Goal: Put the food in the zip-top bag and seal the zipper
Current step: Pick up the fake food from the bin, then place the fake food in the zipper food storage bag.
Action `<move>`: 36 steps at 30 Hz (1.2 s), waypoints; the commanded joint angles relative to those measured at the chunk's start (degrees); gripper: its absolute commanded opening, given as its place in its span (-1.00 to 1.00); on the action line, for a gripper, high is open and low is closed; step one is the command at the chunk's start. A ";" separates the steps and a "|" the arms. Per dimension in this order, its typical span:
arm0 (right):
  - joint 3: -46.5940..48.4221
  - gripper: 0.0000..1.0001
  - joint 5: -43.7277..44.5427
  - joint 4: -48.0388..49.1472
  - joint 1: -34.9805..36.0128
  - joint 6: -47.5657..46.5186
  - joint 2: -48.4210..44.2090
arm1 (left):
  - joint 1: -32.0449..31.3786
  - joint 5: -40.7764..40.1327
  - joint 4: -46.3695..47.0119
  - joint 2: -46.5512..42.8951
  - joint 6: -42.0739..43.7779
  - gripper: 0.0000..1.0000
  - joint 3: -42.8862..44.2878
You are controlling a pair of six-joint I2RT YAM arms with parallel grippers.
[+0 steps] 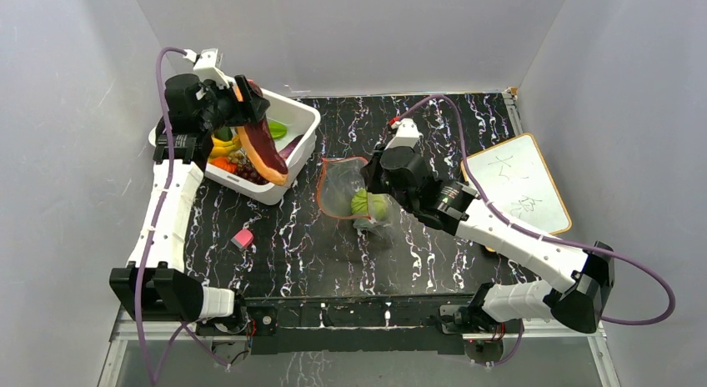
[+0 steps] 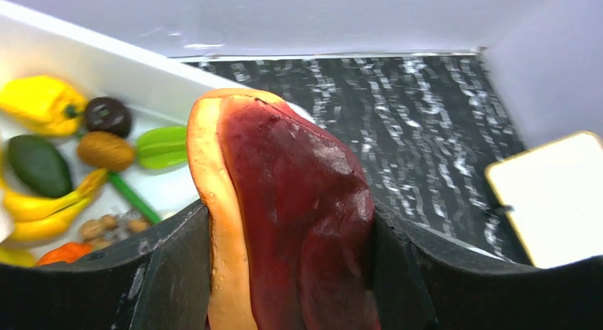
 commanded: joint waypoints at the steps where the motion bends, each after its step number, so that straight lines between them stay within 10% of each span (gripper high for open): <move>1: 1.00 -1.00 -4.93 4.49 -0.18 5.66 -0.29 | -1.99 13.78 7.24 -4.51 -6.94 -0.01 0.24; 36: -1.72 -1.00 -15.99 19.28 -0.35 27.36 0.56 | -11.10 25.69 78.71 -14.07 -26.90 -0.15 -36.19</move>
